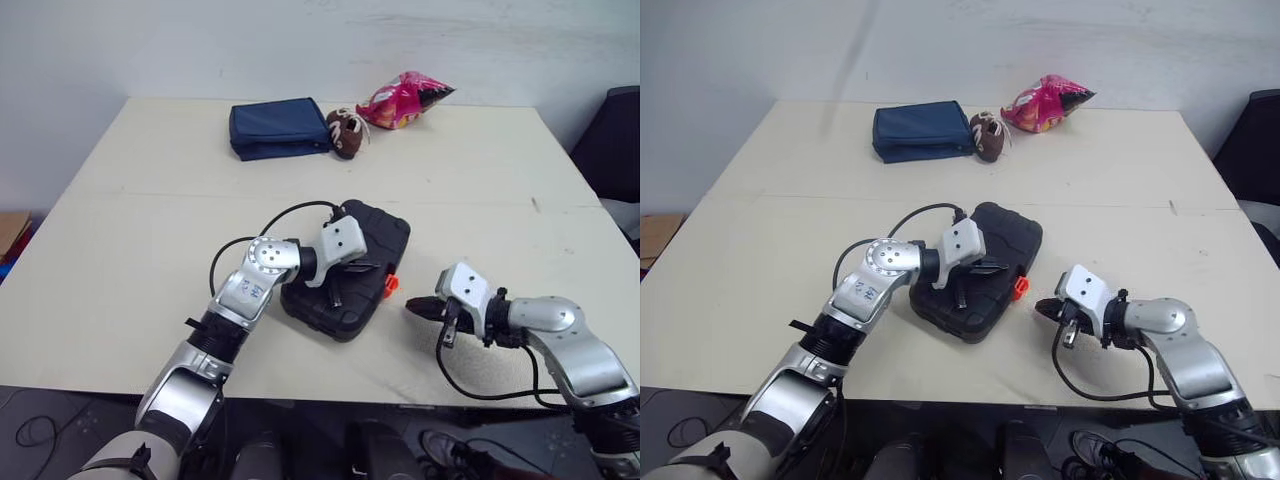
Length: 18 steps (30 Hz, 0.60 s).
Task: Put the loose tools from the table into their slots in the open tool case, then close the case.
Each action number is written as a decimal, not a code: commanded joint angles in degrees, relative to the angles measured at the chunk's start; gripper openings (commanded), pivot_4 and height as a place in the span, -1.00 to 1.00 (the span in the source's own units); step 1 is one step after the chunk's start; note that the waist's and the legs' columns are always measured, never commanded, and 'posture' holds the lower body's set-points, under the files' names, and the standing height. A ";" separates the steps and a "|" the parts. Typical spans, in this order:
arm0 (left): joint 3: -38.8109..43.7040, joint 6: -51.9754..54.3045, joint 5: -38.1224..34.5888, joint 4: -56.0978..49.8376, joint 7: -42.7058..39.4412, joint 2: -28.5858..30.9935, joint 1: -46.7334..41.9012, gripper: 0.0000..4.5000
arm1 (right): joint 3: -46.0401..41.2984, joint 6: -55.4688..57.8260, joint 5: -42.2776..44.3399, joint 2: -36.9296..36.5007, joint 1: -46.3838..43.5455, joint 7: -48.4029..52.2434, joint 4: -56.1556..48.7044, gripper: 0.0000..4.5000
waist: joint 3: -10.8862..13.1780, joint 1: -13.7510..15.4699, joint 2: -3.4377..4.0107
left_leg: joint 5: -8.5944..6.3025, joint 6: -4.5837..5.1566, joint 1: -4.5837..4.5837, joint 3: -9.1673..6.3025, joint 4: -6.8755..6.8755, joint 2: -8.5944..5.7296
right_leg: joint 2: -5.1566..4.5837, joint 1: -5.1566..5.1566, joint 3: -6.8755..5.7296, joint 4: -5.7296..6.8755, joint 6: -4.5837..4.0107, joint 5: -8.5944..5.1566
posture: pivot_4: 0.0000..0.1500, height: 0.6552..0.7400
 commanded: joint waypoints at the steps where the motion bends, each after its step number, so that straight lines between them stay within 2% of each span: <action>1: -2.61 2.68 2.03 5.48 -0.68 0.97 3.40 -1.00 | -0.05 -0.86 -1.02 0.02 -1.50 -0.82 0.99 -0.98 | 0.00 -0.02 0.00 | 0.00 0.00 0.00 0.00 -0.01 0.00 | 0.00 0.00 0.00 -0.02 0.00 0.00 | 1.00 1.00; 10: -2.58 3.71 2.11 6.03 -0.84 0.96 3.37 -1.00 | 4.38 -6.93 -4.19 9.56 -8.70 -3.62 11.47 -0.98 | -0.03 -0.09 0.03 | 0.01 -0.04 0.00 0.01 -0.04 0.01 | 0.01 -0.01 0.00 -0.03 0.01 0.01 | 1.00 1.00; 15: -2.30 3.64 2.29 7.13 -0.90 1.16 3.46 -1.00 | 4.03 -7.58 -1.17 12.34 -9.69 -1.53 10.83 -0.98 | -0.13 -0.36 -0.05 | 0.00 -0.05 0.03 0.02 -0.04 0.05 | 0.01 0.02 0.00 -0.04 -0.02 0.03 | 1.00 1.00; 18: -2.00 3.52 2.31 8.15 -0.82 1.27 3.63 -1.00 | 1.03 -4.38 4.05 13.50 -9.53 -0.21 7.22 -0.98 | -0.13 -0.36 -0.04 | -0.01 -0.06 0.03 0.02 -0.08 0.10 | 0.05 -0.01 0.00 -0.04 -0.05 0.04 | 1.00 1.00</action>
